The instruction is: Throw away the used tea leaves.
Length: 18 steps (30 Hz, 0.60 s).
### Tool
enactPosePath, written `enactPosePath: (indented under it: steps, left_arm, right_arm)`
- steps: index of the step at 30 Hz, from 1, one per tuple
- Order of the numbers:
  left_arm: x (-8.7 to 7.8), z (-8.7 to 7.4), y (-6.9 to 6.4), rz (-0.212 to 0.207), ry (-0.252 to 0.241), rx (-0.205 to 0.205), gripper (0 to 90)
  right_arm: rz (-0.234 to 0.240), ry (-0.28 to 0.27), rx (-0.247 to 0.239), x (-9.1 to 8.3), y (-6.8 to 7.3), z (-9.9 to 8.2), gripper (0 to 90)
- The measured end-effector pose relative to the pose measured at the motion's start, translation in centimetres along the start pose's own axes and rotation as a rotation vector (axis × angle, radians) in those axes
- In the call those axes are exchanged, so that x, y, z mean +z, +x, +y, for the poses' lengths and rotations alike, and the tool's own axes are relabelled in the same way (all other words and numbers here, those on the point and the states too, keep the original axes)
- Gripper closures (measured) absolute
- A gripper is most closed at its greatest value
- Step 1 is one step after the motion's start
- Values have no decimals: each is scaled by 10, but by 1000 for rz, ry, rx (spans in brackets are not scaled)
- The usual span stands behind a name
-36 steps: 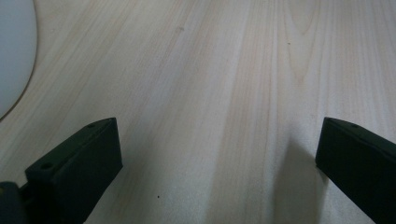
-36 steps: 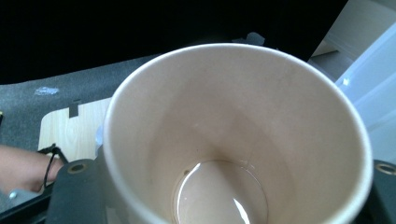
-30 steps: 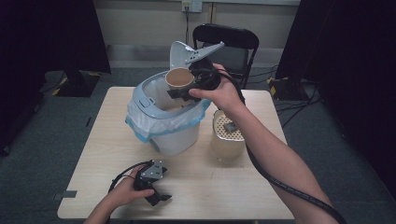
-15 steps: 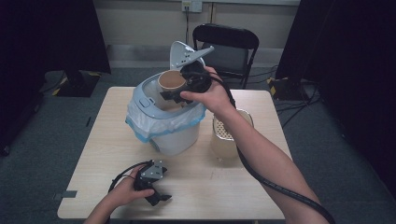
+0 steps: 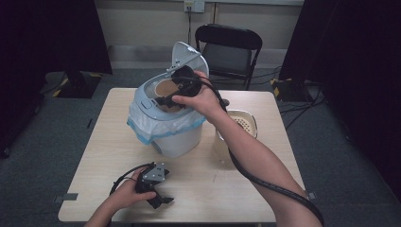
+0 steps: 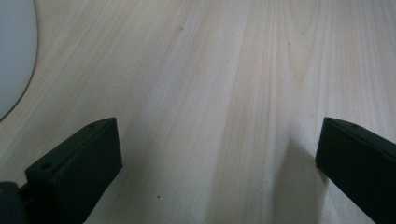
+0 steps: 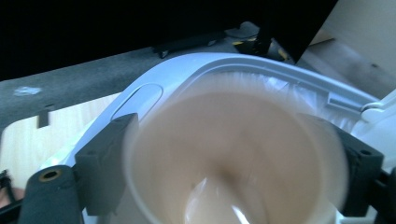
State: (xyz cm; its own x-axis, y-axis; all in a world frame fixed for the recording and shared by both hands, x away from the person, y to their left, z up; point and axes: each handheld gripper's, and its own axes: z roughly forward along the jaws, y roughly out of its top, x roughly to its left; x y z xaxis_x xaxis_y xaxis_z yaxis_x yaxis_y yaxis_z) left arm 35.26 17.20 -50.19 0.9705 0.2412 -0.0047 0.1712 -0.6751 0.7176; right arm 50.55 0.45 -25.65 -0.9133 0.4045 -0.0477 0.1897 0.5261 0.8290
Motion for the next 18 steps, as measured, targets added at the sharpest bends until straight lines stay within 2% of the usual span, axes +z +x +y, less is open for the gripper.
enactPosePath:
  steps: [5,8,9,18]
  left_arm:
    - [0,0,0,0,0,0,0]
    - [0,0,0,0,-1,0,0]
    - [0,0,0,0,0,0,0]
    - [0,0,0,0,0,0,0]
  right_arm:
    - [16,-4,-5,-6,4,3,146]
    - [48,-18,4,-14,8,2,142]
    - [60,-9,-17,-19,13,0,143]
    - [116,5,-27,-40,28,-12,144]
